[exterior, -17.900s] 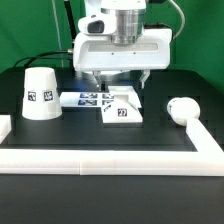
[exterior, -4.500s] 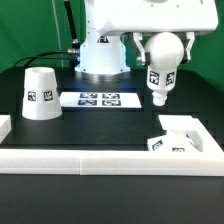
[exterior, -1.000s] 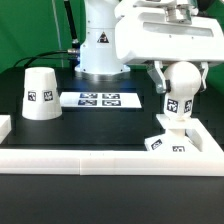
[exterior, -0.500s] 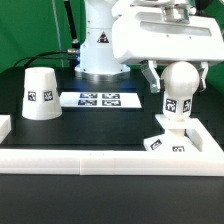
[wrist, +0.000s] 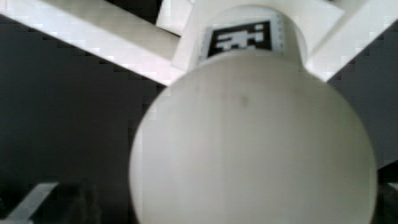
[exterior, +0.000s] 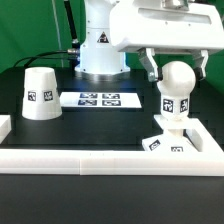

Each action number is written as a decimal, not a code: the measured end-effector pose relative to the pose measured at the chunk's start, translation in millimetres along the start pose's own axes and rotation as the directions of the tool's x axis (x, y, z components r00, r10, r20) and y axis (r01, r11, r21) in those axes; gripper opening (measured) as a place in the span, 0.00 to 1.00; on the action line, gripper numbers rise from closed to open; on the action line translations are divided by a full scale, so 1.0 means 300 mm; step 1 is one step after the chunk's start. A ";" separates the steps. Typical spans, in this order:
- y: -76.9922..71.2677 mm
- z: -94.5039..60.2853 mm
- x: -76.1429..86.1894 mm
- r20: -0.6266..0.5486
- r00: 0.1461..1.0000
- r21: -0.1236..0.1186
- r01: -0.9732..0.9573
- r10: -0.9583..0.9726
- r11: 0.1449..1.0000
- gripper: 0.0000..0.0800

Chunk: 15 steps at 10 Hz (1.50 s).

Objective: Assemble lamp

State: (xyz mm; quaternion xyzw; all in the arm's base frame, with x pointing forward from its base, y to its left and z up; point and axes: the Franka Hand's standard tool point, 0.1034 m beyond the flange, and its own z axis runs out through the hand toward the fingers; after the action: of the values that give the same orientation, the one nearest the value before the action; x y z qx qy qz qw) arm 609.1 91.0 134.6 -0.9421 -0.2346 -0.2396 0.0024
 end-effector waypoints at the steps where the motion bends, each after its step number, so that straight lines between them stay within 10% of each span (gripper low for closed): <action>1: 0.003 -0.005 0.001 0.002 1.000 0.000 0.000 0.000 1.000 0.87; 7: 0.025 -0.003 -0.026 0.030 0.999 0.006 -0.017 0.017 1.000 0.87; 13: -0.056 0.035 -0.035 0.362 0.932 0.152 -0.068 0.009 0.986 0.87; 15: -0.020 0.055 -0.005 0.355 0.935 0.154 -0.047 -0.011 0.987 0.87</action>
Offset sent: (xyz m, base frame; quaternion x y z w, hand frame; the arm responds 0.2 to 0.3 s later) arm -0.0071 -0.0085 0.0033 0.0185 0.0011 0.0023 0.9998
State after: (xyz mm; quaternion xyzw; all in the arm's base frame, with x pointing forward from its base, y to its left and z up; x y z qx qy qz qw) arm 612.6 97.7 118.5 -0.9686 -0.2412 -0.0462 0.0379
